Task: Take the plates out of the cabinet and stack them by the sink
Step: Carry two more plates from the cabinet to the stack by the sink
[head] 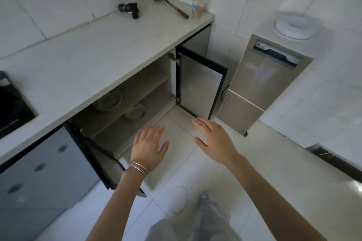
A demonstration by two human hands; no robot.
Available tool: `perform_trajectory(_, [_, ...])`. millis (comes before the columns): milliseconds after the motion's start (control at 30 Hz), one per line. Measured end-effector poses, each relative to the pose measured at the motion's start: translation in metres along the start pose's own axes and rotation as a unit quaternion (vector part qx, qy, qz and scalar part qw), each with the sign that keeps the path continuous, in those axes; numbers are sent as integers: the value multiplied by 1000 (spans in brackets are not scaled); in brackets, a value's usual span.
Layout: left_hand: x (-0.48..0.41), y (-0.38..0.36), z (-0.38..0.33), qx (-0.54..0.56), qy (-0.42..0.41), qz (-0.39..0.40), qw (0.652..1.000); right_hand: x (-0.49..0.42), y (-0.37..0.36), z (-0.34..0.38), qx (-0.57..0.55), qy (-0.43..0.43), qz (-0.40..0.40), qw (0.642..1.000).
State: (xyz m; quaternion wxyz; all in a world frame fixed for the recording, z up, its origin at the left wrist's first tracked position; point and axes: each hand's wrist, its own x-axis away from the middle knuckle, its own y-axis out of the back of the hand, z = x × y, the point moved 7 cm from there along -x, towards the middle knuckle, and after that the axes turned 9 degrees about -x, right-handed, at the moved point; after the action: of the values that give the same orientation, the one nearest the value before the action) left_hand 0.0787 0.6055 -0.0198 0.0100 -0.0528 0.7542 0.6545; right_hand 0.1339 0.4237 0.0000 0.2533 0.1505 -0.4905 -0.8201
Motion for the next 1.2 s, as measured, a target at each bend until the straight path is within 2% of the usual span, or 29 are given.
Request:
perform_trajectory(300, [-63,-1,-22,-1,115,-26,993,-88,49,-54,-10,112,30,993])
perform_trajectory(633, [-73,-7,30,-10,247,-25,969,-164,12,-32,-25,203,100,974])
perform_trajectory(1200, [-145,-34,156,10,308,-38,951,-324,-60,37,-21,264,162,951])
